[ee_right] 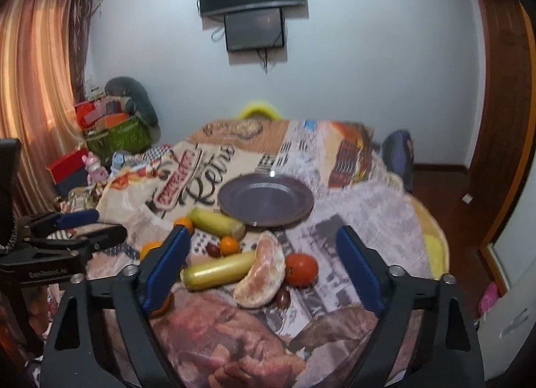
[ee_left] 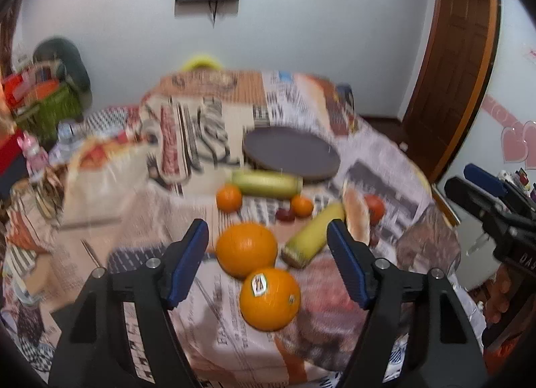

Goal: Organize fruits
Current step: 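Grasp the Dole orange with the left gripper while the right gripper grasps the pomelo segment, then lift the Dole orange with the left gripper while the right gripper lifts the pomelo segment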

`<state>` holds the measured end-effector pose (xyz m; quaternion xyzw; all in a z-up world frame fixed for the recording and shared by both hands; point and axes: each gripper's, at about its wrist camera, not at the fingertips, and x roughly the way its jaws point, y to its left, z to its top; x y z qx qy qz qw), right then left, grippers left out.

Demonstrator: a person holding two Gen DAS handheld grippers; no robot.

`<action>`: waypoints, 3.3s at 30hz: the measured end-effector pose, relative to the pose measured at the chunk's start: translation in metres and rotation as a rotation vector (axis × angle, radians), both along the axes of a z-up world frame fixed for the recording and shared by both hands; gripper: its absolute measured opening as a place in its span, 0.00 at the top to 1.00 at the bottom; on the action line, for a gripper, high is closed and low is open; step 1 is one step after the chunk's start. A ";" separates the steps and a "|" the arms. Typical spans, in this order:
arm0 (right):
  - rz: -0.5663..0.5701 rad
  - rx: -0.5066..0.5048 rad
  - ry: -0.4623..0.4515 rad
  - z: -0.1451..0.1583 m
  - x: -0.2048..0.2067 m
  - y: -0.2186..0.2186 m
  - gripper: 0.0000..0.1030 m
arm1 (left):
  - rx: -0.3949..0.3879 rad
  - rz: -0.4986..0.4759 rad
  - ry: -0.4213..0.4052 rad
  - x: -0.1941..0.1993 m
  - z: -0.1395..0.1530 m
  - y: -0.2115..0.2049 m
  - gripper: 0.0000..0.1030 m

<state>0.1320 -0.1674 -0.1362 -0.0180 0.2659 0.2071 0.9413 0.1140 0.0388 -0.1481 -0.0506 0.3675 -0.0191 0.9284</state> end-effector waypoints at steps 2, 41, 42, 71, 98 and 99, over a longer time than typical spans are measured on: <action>0.008 -0.008 0.035 -0.008 0.006 0.001 0.30 | -0.012 -0.002 0.049 0.006 -0.014 0.000 0.31; 0.063 -0.045 0.375 -0.099 0.089 0.026 0.53 | -0.039 0.006 0.074 0.027 -0.028 0.017 0.45; 0.063 -0.038 0.378 -0.100 0.089 0.024 0.53 | -0.033 0.006 0.070 0.027 -0.028 0.017 0.45; 0.040 -0.030 0.251 -0.065 0.085 0.015 0.96 | 0.001 0.014 -0.021 0.035 0.007 0.012 0.45; 0.116 -0.020 0.465 -0.105 0.104 0.021 0.55 | -0.024 0.013 0.011 0.038 -0.004 0.010 0.45; 0.114 -0.018 0.473 -0.105 0.103 0.020 0.55 | -0.025 0.013 0.011 0.038 -0.004 0.010 0.45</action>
